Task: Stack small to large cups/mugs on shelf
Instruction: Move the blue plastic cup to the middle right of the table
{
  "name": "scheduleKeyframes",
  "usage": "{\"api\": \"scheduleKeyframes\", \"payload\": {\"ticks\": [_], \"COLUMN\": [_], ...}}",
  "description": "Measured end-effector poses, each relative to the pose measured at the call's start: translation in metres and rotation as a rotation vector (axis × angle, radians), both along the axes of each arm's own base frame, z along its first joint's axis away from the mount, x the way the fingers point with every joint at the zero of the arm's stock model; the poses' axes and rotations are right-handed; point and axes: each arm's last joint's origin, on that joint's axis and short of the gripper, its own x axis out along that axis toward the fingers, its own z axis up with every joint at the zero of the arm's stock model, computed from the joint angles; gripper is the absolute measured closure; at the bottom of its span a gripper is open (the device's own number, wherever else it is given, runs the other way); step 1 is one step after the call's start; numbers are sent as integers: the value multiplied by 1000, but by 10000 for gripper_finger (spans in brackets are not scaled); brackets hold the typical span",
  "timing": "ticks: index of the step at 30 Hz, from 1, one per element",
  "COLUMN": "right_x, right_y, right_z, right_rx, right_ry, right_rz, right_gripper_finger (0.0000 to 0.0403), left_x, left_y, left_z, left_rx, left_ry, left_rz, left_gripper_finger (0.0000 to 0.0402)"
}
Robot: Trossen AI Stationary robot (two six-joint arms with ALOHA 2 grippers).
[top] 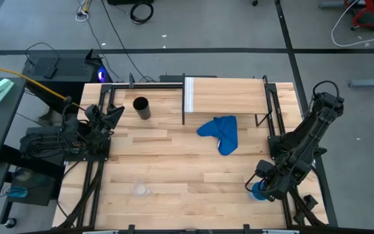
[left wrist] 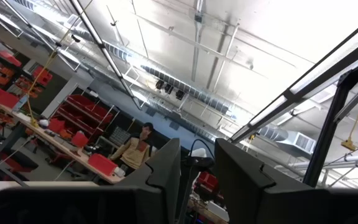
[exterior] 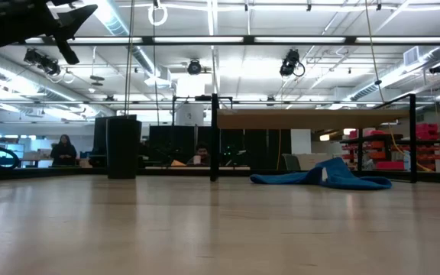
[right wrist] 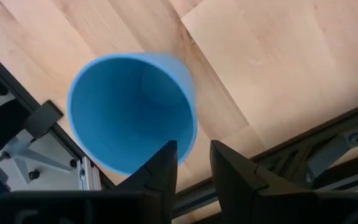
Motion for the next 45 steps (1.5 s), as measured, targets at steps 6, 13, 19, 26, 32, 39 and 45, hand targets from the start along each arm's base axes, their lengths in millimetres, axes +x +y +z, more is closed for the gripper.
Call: {"api": "scheduleKeyframes", "payload": {"ticks": [6,13,19,26,32,39,45], "right_x": [5,13,19,25,29,38,43], "right_y": [-3,-1,0,-2,-5,-15,-41], "right_z": [-1,-12,-20,-24,-24,-23,-18], "right_rx": [-11,-64,-95,-104,-104,-100,-172], "right_ry": [0,35,59,67,66,64,116], "right_rz": [-4,20,32,22,32,36,8], "right_gripper_finger": [290,291,293,294,322,392,389], "left_x": [0,0,1,1,1,1,2], "left_y": [0,0,0,0,0,0,0], "left_z": [0,0,-1,-2,-2,-2,-3], "left_rx": [0,-2,-4,-20,-20,-20,-21], "left_ry": [1,2,12,12,16,18,33], "left_rz": [0,-1,-2,-13,-13,-13,-13], "left_gripper_finger": [294,294,294,294,294,294,294]}}
